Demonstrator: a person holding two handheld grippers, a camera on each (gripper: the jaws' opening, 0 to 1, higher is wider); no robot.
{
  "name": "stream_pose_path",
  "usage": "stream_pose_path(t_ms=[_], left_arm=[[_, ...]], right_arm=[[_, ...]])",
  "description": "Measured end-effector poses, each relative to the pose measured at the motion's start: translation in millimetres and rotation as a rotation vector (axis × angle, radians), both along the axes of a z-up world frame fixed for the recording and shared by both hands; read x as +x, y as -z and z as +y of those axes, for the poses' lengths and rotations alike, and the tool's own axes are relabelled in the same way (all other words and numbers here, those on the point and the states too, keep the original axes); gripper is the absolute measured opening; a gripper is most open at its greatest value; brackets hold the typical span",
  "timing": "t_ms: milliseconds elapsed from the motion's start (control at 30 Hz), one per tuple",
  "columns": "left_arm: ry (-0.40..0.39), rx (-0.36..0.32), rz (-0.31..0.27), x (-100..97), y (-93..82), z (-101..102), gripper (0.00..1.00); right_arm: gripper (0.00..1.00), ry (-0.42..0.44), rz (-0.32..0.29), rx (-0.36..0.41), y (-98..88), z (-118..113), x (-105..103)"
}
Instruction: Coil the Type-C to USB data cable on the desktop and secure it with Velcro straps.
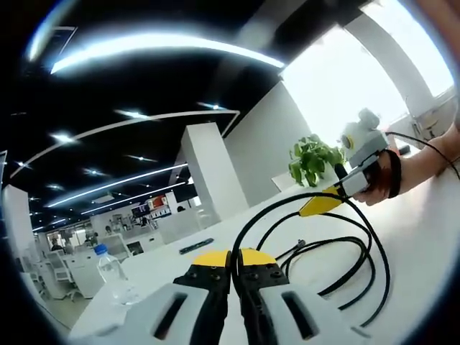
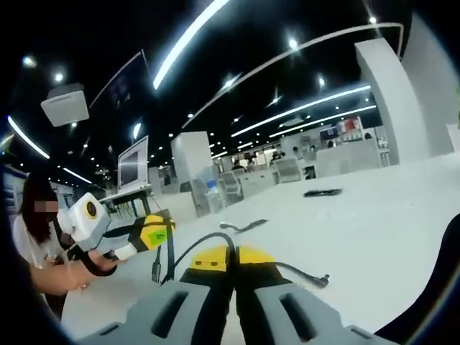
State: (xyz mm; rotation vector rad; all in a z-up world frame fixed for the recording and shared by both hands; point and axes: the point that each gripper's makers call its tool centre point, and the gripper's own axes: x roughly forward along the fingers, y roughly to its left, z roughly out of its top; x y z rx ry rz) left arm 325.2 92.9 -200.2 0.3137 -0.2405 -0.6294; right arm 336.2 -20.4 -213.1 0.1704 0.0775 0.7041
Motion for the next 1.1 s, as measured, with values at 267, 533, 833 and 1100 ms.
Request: stream_pose_path(t_ms=[267, 533, 833, 1100], left_arm=[[-0.001, 0.015, -0.003, 0.3, 2.6, -1.4, 0.05], [-0.002, 0.036, -0.006, 0.2, 5.6, -3.4, 0.05], [-0.002, 0.082, -0.01, 1.0, 11.6, -6.9, 0.05], [-0.023, 0.113, -0.024, 2.8, 13.5, -5.0, 0.05]], right_arm=[[0.01, -0.005, -0.072, -0.004, -14.3, 4.1, -8.2], [0.01, -0.032, -0.147, -0.024, -28.6, 10.8, -17.6], [0.01, -0.065, -0.144, 0.017, -34.3, 16.5, -24.0], [0.01, -0.1, -0.14, 0.04, -37.5, 22.6, -30.4]])
